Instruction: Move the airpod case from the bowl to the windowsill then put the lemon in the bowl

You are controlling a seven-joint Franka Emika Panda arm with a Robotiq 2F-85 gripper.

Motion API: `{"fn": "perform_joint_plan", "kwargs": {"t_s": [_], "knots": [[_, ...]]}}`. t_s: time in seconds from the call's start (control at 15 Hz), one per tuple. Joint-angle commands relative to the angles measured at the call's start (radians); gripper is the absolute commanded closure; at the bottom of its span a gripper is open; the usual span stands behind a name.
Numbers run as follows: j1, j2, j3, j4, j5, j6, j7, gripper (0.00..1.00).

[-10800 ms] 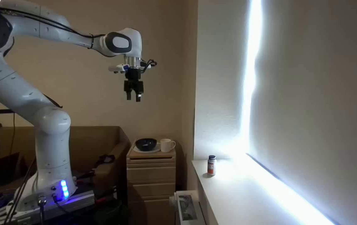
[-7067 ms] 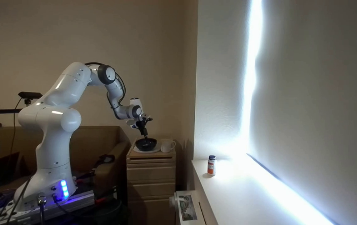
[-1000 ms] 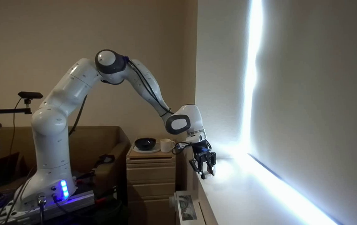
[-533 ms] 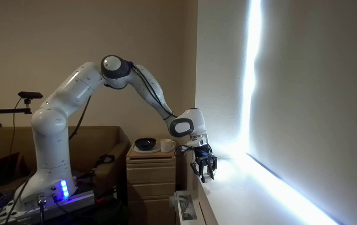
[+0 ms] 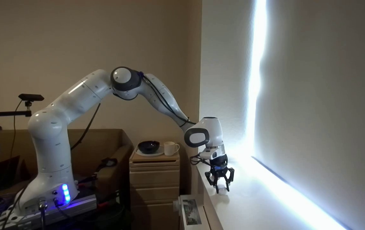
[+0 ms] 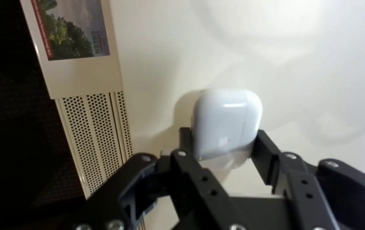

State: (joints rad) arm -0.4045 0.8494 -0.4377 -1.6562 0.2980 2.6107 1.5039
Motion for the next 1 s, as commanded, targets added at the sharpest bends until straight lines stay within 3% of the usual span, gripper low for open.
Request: {"fn": "perform_joint_plan", "kwargs": {"t_s": [0.0,0.4,0.47,0.6,0.8,0.93], "knots": [[-0.038,0.062,0.041,0.112,0.017,-0.057,0.036,0.76],[-0.073,0.103,0.072,0.212,0.013,-0.189,0.042,0.76],[-0.072,0.108,0.064,0.226,0.004,-0.224,0.052,0.27],[-0.083,0.116,0.065,0.253,0.001,-0.266,0.047,0.19],[-0.090,0.090,0.050,0.248,-0.005,-0.283,0.041,0.00],[-0.086,0.034,0.028,0.197,-0.013,-0.236,0.028,0.00]]}}
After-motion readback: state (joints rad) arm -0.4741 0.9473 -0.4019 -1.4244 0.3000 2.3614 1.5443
